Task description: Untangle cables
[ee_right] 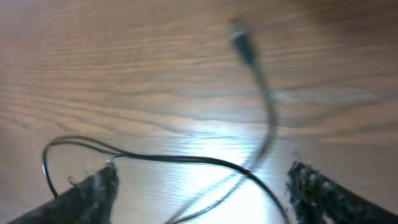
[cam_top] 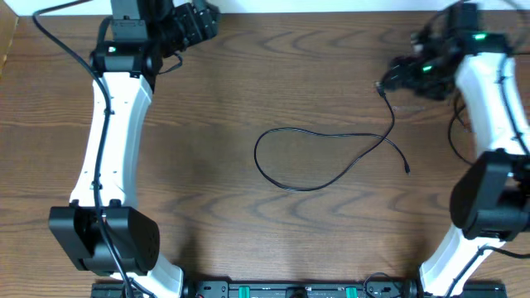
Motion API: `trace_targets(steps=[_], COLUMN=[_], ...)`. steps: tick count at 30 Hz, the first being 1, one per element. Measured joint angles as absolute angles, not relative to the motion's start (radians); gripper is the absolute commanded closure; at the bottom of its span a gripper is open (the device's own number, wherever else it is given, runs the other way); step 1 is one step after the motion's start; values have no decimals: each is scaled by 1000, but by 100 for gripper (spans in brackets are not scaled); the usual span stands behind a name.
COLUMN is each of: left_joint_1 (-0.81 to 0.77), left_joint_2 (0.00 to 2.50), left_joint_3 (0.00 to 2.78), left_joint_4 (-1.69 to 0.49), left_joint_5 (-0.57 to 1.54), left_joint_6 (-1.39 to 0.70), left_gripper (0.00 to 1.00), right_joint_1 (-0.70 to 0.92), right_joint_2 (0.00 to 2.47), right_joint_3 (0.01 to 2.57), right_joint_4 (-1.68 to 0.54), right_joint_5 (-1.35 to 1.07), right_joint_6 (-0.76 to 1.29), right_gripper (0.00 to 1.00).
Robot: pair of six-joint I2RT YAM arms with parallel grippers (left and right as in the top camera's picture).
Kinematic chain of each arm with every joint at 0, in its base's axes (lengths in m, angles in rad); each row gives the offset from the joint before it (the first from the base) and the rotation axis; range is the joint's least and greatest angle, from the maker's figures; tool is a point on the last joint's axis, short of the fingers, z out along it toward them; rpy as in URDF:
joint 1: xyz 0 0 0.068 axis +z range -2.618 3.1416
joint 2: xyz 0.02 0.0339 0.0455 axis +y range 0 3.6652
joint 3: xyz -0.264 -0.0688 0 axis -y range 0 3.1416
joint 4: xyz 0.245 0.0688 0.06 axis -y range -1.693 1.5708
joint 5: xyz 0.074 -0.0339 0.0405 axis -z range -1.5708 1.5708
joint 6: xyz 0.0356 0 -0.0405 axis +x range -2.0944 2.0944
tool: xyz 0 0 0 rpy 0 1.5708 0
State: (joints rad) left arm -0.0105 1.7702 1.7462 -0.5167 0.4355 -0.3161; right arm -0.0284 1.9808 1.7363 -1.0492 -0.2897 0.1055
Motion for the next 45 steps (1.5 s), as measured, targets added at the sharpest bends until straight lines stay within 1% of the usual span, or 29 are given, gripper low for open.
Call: trace_targets(steps=[2,3,5,6,11,15,18,20,22,25,26,27,28,29,32,34,36,38,39,40,41,42,43,44,45], left_joint_1=[3,6,12,13,13,13,13,13,13,13,13,13,13,13,13,13,13,13,13,13,13,13,13,13,13], left_joint_2=[1770,1770,1770,1770,1770,1770,1770,1770,1770,1770,1770,1770,1770,1770,1770,1770,1770,1770,1770,1770,1770,1770,1770,1770,1770], left_joint_3=[1746,1746,1746,1746,1746,1746,1746,1746,1746,1746,1746,1746,1746,1746,1746,1746,1746,1746,1746,1746,1746,1746,1746,1746,1746], left_joint_4=[-529,-532,-538,-539,-542,-542,-543,-542,-543,-543,-544,-544,-543,-544,-549,-554,-558,-559,-558,-558,-558,-557,-556,-556,-556], left_joint_5=[426,423,416,415,413,412,412,412,412,412,412,412,412,412,412,412,412,412,413,412,412,413,412,412,412], left_joint_6=[-305,-301,-292,-287,-286,-286,-286,-286,-286,-286,-285,-284,-284,-283,-283,-283,-283,-283,-283,-283,-283,-283,-283,-283,-283], left_gripper=[22,21,22,22,22,22,21,22,21,22,21,21,22,22,22,22,22,22,22,22,21,22,21,22,21], right_joint_1=[22,35,61,76,128,208,236,241,241,240,240,240,240,240,239,239,239,237,231,229,226,225,224,224,224], right_joint_2=[1981,1981,1981,1981,1981,1982,1982,1982,1982,1975,1972,1969,1967,1964,1954,1953,1951,1951,1955,1957,1961,1961,1962,1962,1962], right_joint_3=[1684,1666,1625,1582,1463,1390,1353,1311,1280,1260,1252,1247,1242,1234,1215,1212,1205,1203,1211,1226,1248,1279,1322,1393,1436], right_joint_4=[-1019,-1006,-991,-970,-908,-878,-824,-745,-690,-656,-651,-651,-648,-647,-642,-637,-607,-557,-544,-568,-603,-648,-704,-778,-813], right_joint_5=[-272,-263,-241,-214,-88,26,77,104,116,138,147,151,156,164,175,176,176,149,95,62,27,6,-15,-37,-49], right_joint_6=[114,133,185,265,625,952,1075,1131,1161,1185,1188,1194,1202,1202,1180,1127,1025,844,690,595,522,462,406,350,323], right_gripper=[36,39,37,35,36,40,43,46,52,68,77,84,96,99,99,99,99,99,96,79,53,31,23,12,5])
